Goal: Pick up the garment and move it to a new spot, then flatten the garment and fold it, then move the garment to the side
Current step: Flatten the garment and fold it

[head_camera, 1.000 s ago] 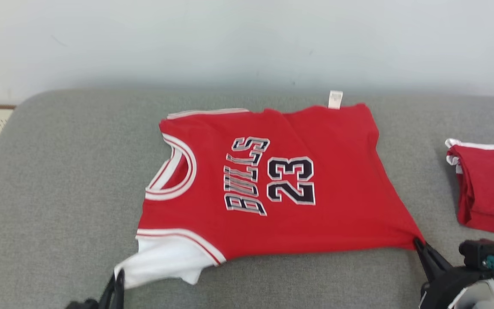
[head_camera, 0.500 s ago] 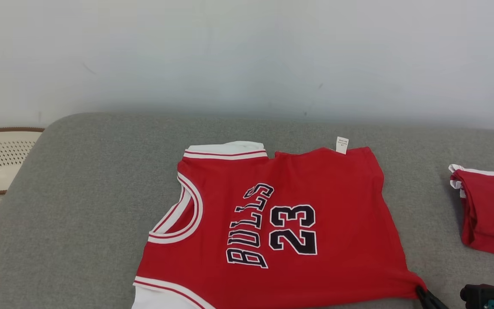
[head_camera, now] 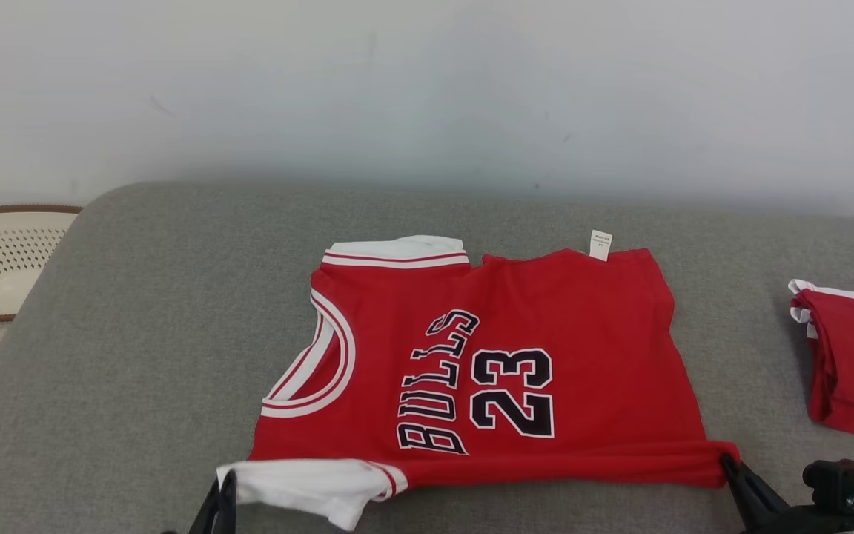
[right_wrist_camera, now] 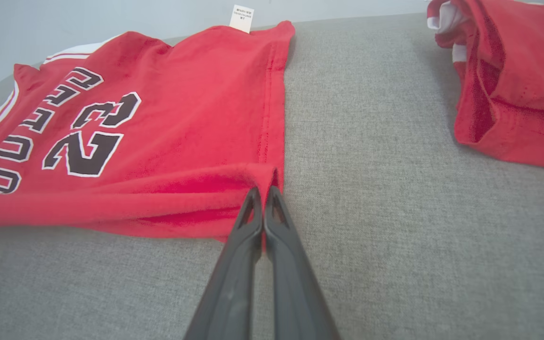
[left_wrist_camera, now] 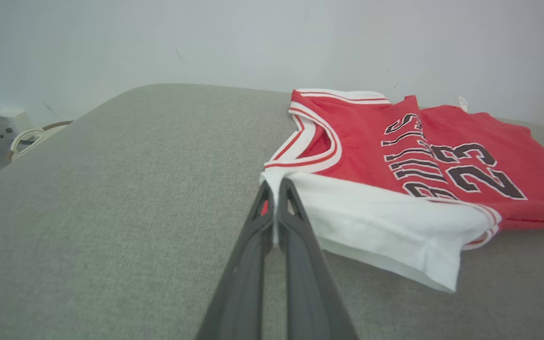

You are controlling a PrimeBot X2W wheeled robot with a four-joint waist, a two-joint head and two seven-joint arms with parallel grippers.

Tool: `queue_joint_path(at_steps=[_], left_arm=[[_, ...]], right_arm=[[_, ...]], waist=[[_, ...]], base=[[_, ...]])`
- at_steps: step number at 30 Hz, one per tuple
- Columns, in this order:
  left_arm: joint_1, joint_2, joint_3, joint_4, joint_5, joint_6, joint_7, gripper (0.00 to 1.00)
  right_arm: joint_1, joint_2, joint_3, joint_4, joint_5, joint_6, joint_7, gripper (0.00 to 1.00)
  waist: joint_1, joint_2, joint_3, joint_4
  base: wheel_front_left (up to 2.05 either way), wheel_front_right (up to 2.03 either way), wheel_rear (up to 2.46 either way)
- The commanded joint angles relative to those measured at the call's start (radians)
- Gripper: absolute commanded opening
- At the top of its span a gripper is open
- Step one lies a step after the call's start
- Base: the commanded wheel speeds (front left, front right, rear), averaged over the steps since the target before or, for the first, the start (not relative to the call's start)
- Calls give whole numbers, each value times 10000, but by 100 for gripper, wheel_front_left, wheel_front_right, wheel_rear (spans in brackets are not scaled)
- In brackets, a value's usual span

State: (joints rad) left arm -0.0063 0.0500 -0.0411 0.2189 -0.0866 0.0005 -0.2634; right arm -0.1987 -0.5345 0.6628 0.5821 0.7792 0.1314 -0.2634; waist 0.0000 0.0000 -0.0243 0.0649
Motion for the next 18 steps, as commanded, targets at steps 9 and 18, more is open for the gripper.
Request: queue_joint_path(at_steps=[9, 18], left_arm=[[-2185, 16, -273, -584, 251, -302, -13, 0], [-4177, 18, -509, 415, 347, -274, -15, 0]], right_arm=[[-1158, 380, -321, 322, -355, -14, -9, 0], [-2610, 883, -806, 1126, -974, -13, -9, 0]], waist=[[0, 0, 951, 82], [0, 0, 2081, -8]], base=[[0, 0, 0], [0, 0, 0]])
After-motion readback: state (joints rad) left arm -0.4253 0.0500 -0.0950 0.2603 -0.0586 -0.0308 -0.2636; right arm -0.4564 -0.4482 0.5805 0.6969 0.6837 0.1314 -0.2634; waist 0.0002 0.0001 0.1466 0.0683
